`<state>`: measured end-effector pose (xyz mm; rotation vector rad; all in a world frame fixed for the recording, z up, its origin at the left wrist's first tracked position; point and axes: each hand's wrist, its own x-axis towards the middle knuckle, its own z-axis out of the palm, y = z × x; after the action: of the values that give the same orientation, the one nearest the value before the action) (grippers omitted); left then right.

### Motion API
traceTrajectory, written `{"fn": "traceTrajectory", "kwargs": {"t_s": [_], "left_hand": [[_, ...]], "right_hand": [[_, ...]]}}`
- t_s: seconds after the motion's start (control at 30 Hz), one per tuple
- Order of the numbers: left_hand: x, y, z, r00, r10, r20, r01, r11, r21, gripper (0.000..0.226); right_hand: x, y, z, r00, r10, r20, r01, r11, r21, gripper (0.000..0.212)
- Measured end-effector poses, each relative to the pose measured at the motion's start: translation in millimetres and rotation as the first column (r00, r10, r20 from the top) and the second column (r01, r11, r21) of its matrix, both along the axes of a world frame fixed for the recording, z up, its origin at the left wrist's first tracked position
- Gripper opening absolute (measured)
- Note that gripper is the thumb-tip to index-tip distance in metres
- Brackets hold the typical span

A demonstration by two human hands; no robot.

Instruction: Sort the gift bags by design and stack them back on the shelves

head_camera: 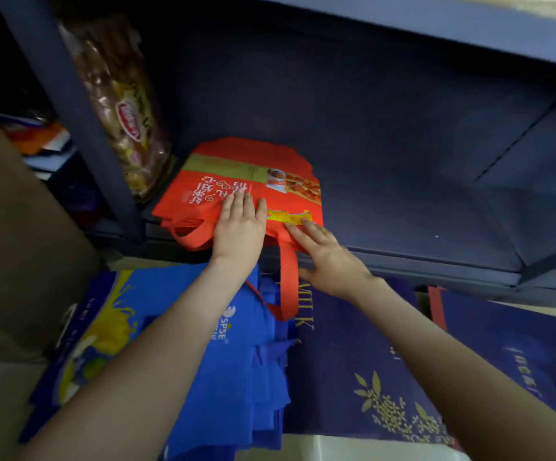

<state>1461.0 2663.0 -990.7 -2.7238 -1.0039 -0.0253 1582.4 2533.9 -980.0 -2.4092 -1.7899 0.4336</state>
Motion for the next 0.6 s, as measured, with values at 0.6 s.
{"fn": "traceTrajectory", "kwargs": {"t_s": [0.6], "left_hand": [[-49.4, 63.9, -52.1, 0.904, 0.131, 0.406, -0.035, 0.971, -0.235, 0.042]], "right_hand": [[1.4, 67.9, -61.7, 0.963, -0.211, 0.166, 0.226, 0.971, -0.075, 0.052]]}}
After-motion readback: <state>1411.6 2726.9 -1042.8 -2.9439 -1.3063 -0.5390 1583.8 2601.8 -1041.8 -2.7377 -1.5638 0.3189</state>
